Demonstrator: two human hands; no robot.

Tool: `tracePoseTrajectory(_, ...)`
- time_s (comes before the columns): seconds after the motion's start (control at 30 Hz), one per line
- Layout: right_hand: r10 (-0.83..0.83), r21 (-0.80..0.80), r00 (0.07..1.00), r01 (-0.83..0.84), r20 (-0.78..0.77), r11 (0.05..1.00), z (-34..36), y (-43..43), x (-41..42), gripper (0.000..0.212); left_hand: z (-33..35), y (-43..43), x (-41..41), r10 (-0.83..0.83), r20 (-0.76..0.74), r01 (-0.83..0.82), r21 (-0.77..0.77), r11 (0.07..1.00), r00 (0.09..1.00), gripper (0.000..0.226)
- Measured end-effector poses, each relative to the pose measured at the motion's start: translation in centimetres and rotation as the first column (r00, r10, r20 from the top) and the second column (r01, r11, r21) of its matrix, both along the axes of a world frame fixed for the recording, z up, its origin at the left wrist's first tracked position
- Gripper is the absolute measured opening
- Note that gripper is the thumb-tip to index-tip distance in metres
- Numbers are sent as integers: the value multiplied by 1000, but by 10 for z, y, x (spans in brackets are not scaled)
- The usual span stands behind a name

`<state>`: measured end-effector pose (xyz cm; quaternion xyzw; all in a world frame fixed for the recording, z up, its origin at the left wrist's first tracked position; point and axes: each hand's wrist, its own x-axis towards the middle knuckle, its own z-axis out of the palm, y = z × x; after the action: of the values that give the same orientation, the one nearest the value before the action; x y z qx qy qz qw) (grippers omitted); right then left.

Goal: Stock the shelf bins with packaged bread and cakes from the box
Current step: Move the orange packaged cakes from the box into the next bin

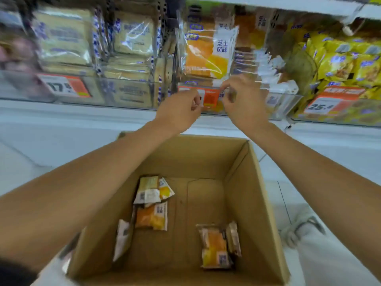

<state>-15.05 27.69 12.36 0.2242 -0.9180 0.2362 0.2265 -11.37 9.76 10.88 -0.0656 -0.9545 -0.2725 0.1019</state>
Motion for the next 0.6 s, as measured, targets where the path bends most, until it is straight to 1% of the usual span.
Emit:
tracePoseTrajectory(0.07, 61, -3, 985, -62, 159, 998, -32, 2, 25, 23, -34, -8, 23, 38, 120, -43, 41, 998, 992, 10)
tracePoseTrajectory(0.1, 77, 3, 959, -81, 273, 997, -53, 3, 37, 23, -55, -15, 34, 60, 191, -72, 54, 996, 980, 10)
tracePoseTrajectory(0.17, 69, 51, 872, -107, 485, 993, -100, 5, 58, 23, -101, -33, 55, 114, 339, -141, 58, 988, 934, 13)
tracePoseTrajectory(0.23, 28, 109, 753, -132, 657, 985, -152, 7, 74, 25, -146, -52, 72, 196, 468, -241, 38, 970, 862, 15)
tracePoseTrajectory(0.3, -36, 121, 572, -112, 819, 986, -204, 8, 87, 30, -183, -67, 86, 266, 552, -345, 41, 938, 790, 14)
tracePoseTrajectory(0.33, -51, 96, 472, -72, 880, 993, -226, 6, 93, 32, -198, -72, 92, 290, 576, -395, 63, 916, 764, 13)
tracePoseTrajectory(0.4, -19, 4, 281, 54, 959, 999, -264, -4, 101, 34, -221, -78, 101, 319, 609, -472, 104, 875, 726, 14)
tracePoseTrajectory(0.47, 58, -77, 127, 148, 990, 986, -294, -24, 106, 39, -237, -81, 106, 331, 627, -497, 104, 862, 705, 20)
tracePoseTrajectory(0.53, 113, -112, 8, 192, 994, 975, -322, -47, 110, 51, -251, -83, 111, 341, 640, -517, 103, 850, 689, 22)
tracePoseTrajectory(0.6, 149, -127, -72, 252, 986, 959, -347, -70, 114, 68, -261, -87, 115, 365, 654, -564, 115, 818, 662, 22)
